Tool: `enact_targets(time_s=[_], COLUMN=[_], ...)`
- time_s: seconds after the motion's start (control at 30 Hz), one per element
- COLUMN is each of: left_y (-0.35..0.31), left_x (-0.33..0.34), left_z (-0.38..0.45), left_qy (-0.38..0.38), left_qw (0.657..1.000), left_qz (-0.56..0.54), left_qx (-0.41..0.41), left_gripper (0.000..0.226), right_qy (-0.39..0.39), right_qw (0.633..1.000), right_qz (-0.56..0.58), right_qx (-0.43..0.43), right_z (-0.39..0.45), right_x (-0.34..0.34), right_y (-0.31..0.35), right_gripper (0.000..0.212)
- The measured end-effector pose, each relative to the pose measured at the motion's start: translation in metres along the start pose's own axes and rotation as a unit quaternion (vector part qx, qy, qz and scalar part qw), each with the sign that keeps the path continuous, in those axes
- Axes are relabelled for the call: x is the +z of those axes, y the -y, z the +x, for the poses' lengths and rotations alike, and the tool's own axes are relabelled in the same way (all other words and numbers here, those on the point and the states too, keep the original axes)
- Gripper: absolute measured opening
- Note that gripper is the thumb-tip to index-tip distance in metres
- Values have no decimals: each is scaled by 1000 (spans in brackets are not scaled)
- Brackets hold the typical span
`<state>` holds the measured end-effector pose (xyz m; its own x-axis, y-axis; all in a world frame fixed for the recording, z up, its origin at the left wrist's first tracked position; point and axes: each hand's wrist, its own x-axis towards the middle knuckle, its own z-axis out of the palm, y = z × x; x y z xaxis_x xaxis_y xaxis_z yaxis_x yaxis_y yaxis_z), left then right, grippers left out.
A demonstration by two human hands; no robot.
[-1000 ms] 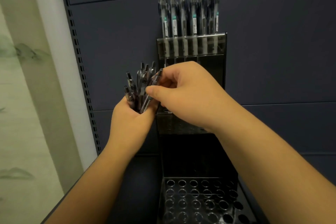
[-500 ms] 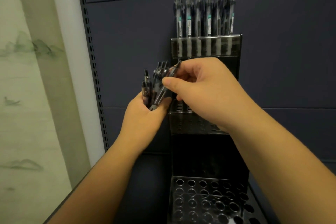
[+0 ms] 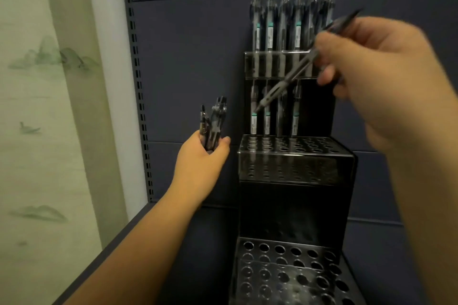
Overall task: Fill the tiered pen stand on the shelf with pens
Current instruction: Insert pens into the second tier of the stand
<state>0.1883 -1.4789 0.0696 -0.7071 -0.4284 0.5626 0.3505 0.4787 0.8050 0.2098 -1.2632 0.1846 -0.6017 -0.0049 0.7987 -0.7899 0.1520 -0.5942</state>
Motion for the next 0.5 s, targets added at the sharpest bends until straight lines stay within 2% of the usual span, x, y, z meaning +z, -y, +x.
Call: enact_targets(time_s=[0.13,0.23,0.3,0.5], left_y=[1,1,1,1], left_x=[3,5,7,10], left_z=[-1,-3,-3,-6], left_qy=[-21,-21,-19,18], left_qw=[999,998,998,998], left_qz=[-23,-46,-45,-55], left_qx=[-23,-38,-41,-35], left_gripper=[27,24,21,15], right_qy=[-86,-112,-102,-2], right_qw=[995,988,985,983], right_qz=[-47,-98,-136,-184], right_qx=[-30,-34,-28,-6], right_z=[9,14,17,17], right_x=[-25,-35,-37,-28], right_y=[-5,-14,-19,-28], right_gripper=[17,19,23,29])
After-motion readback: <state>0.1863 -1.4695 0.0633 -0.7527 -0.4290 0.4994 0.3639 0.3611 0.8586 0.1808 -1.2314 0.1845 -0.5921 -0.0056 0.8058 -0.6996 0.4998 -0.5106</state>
